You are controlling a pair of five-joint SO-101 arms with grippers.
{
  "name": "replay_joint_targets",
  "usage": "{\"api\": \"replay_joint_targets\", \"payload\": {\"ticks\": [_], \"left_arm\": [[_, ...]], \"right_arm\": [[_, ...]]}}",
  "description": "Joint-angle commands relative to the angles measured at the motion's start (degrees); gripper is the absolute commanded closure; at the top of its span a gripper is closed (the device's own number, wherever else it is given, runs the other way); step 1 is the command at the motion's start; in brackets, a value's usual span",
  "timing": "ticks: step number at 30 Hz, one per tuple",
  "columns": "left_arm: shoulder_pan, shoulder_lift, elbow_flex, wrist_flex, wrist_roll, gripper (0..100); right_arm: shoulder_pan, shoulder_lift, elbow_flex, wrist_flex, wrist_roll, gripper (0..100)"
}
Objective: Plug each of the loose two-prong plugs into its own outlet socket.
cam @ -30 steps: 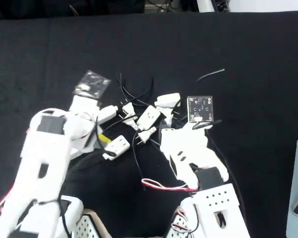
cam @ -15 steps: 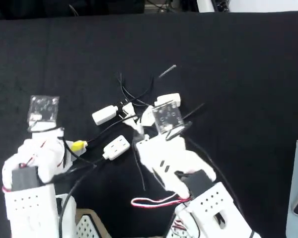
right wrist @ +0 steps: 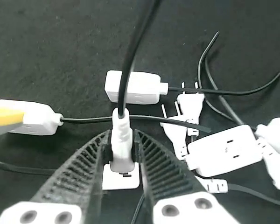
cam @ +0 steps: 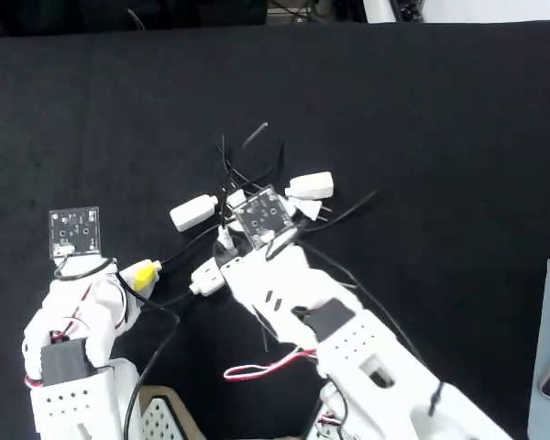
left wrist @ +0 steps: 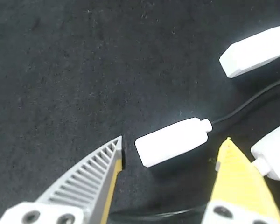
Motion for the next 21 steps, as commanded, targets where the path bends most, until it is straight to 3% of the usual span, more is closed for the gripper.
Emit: {"api": "replay_joint_targets", "payload": {"ticks": [1, 8, 15, 21], "left_arm": [[-0.57, -0.79, 0.22, -1.23, 0.09, 68], [-0.57, -0.79, 0.22, -1.23, 0.09, 68], [-0.13, -0.79, -0.48, -1.67, 0.44, 68], [0.04, -0.26, -2.68, -12.31, 7.47, 68]], "right_arm": [[-0.70, 8.84, -1.19, -9.41, 0.44, 98.6], [-0.53, 15.16, -1.19, -11.52, 0.53, 98.6], [-0.70, 10.68, -1.27, -11.34, 0.53, 98.7], [-2.20, -3.74, -1.36, -4.13, 3.52, 98.7]]}}
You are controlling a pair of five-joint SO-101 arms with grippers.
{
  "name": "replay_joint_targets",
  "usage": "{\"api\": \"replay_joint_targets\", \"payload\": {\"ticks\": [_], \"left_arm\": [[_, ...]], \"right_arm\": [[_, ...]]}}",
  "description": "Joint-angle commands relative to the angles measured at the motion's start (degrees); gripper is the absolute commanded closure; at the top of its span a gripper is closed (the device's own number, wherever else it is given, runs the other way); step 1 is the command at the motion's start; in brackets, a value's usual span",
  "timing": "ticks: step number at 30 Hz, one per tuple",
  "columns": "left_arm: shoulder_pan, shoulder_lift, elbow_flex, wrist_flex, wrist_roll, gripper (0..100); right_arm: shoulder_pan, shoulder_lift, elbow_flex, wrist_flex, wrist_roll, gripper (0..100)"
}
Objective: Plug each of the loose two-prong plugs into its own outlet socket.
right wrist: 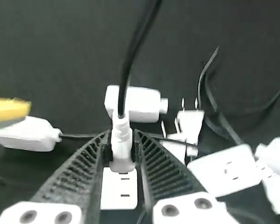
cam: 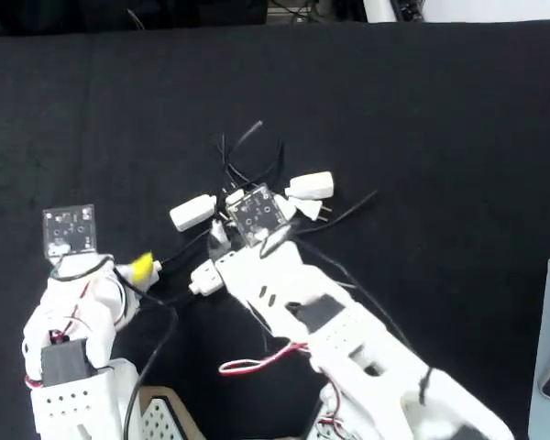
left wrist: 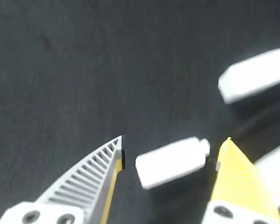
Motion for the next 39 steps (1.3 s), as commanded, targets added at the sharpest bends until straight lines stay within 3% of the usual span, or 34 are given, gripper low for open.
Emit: {"api": "replay_joint_targets", "payload": {"ticks": [1, 8, 14, 25, 31, 39], "left_arm": [[0.40, 0.26, -3.38, -8.97, 5.36, 68], [10.95, 0.26, -4.18, -13.19, 6.51, 68], [14.55, 0.26, -8.13, -12.66, 6.42, 68], [26.33, -0.26, -13.49, 0.53, 2.64, 68], [24.13, -0.26, -13.58, 0.62, 2.90, 68], [10.95, -0.26, -15.08, 0.88, 7.38, 68]], "right_arm": [[-3.08, -11.38, -1.36, 7.12, 2.20, 98.7], [-9.41, -23.08, -1.27, 17.32, 2.20, 98.7], [-10.64, -25.01, -0.92, 20.40, 2.20, 98.7], [-10.29, -25.01, -0.75, 20.84, 2.11, 98.7], [-9.32, -25.01, -1.01, 22.77, 2.11, 98.7], [-3.69, -24.66, -1.45, 25.67, 2.11, 98.7]]}}
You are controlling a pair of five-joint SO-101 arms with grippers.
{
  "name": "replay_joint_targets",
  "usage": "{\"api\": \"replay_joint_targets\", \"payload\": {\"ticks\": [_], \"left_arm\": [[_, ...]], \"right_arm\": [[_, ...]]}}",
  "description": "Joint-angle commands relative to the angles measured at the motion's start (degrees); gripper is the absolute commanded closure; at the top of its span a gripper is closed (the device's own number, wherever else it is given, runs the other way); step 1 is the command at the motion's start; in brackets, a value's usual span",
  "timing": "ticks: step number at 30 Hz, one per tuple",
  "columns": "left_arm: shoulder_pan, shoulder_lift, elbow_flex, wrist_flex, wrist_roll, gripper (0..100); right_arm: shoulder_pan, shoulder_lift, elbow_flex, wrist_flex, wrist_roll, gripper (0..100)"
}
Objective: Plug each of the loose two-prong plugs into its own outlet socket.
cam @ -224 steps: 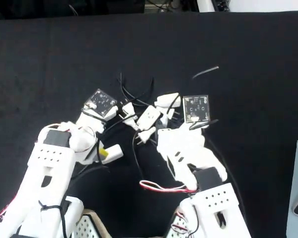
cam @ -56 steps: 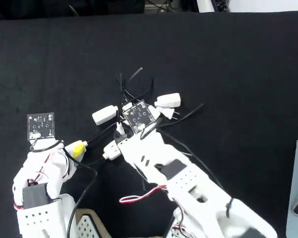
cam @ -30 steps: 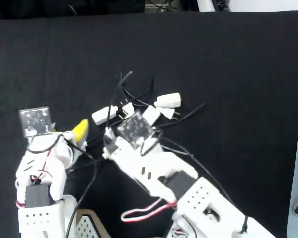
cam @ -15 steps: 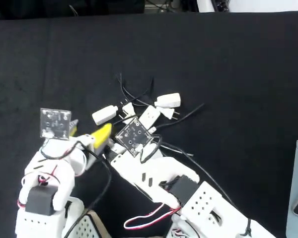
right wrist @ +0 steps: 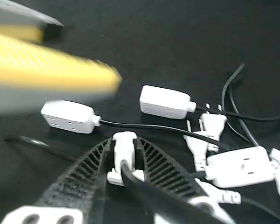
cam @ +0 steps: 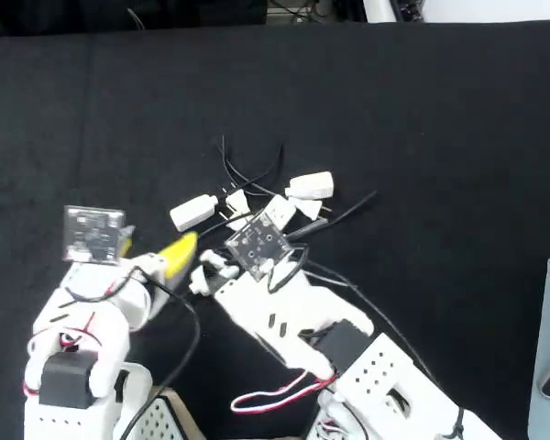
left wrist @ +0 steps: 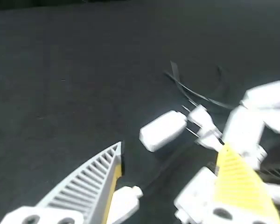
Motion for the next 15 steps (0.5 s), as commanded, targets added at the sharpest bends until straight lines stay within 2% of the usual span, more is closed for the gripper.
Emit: {"api": "replay_joint_targets", "payload": {"ticks": [1, 7, 11, 15], "left_arm": [[-7.25, 0.09, -3.03, 0.53, 3.25, 68], [-14.11, 0.09, 0.40, 0.18, 6.07, 68], [-16.13, 0.09, 2.42, 0.09, 6.51, 68], [-17.19, 0.09, 2.95, 0.09, 6.51, 68]], "right_arm": [[2.29, -0.22, -1.98, 0.70, 0.26, 98.7], [5.01, 13.76, -10.51, 3.96, 0.26, 98.7], [6.86, 24.40, -16.04, 3.87, 0.26, 98.7], [6.59, 31.16, -20.09, 3.78, -3.16, 98.7]]}}
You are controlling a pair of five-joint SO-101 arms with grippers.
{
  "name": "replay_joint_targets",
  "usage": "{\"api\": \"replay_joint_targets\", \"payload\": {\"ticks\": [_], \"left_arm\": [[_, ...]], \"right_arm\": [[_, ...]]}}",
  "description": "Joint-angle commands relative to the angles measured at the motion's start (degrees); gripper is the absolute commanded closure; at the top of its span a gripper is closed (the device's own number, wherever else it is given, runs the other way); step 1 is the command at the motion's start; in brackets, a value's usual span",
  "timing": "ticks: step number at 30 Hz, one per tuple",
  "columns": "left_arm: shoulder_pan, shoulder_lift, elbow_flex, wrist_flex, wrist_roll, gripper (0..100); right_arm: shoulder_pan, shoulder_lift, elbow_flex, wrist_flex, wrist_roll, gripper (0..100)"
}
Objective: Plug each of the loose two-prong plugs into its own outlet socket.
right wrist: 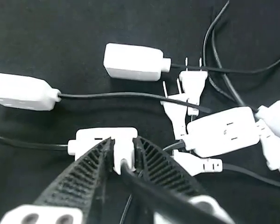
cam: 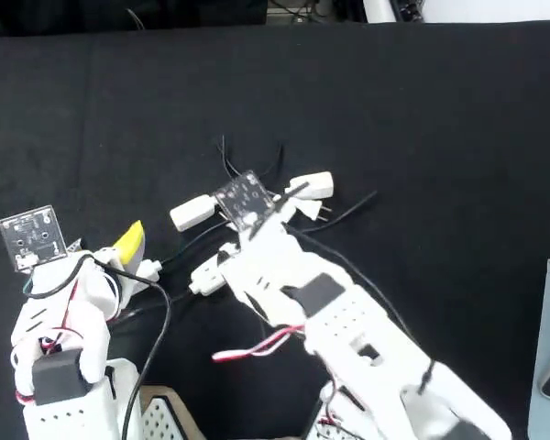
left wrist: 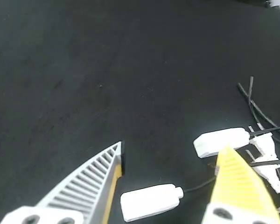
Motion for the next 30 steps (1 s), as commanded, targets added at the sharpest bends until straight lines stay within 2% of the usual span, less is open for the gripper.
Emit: {"api": "replay_joint_targets", "payload": {"ticks": [1, 11, 23, 30], "left_arm": [[-0.92, 0.09, -0.31, -0.26, 0.35, 68], [-0.92, 0.09, 0.48, -0.26, 0.26, 68], [-0.84, 0.09, 0.48, -0.26, 0.09, 68], [-0.84, 0.09, 0.48, -0.26, 0.09, 68]], "right_arm": [[0.62, 6.99, -7.34, 0.09, -2.90, 98.7], [0.62, 17.10, -10.68, -1.93, -3.16, 98.7], [-0.44, 19.65, -9.54, -2.37, -5.27, 98.7], [-1.05, 28.79, -12.18, -2.29, -5.10, 98.7]]}}
